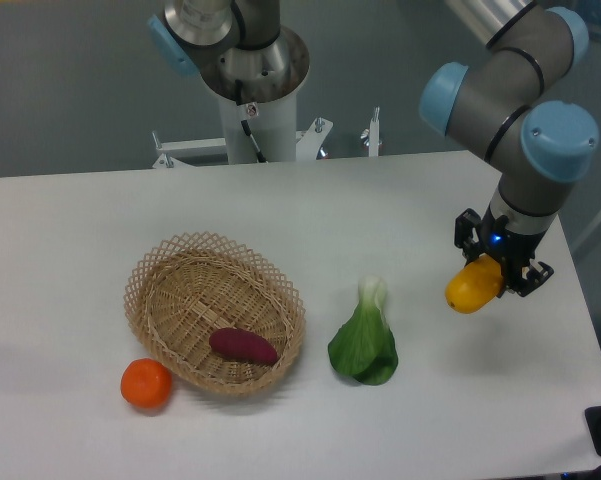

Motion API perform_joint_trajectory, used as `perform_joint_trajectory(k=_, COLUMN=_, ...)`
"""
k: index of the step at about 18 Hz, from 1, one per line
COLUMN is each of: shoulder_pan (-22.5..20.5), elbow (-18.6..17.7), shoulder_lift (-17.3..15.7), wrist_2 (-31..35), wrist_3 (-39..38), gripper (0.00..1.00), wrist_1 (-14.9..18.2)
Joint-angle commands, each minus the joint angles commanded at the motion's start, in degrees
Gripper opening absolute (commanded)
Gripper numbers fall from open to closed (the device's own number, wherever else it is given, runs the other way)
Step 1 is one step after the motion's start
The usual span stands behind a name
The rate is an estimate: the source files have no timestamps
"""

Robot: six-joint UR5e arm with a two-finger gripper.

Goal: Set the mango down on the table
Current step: 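Hold the yellow mango in the gripper above the table, then carry the held mango past the bok choy toward the table center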

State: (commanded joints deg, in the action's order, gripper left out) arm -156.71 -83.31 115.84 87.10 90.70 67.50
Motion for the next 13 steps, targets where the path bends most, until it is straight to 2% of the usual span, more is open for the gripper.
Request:
perform_joint_trajectory(k=2, shoulder_pan=0.0, elbow=-1.9, shoulder_lift=-0.4, wrist_2=0.0, wrist_3=-0.1, gripper=0.37, wrist_1=-0.7)
perform_joint_trajectory(k=4, shoulder_pan=-0.1, elbow=-3.7, shoulder_lift=-1.1, wrist_2=0.0, wrist_3=0.4, gripper=0.37, wrist_1=-4.7)
perform_joint_trajectory(k=6, shoulder_pan=-0.9, elbow=-6.6, shoulder_lift=-2.5, wrist_2=-0.3, wrist_3=0.5, gripper=0.37, wrist_1=-7.2)
perform_joint_trajectory(k=9, shoulder_pan=-1.0, elbow=-11.1, shoulder_lift=-4.9, wrist_2=-0.3, wrist_3=1.3, gripper=0.37, wrist_1=-7.6)
perform_joint_trajectory(k=13, shoulder_pan=-0.7, elbow=-14.9, shoulder_lift=-6.2, wrist_2=-0.3, wrist_3=2.2, gripper=0.37, wrist_1=-7.8)
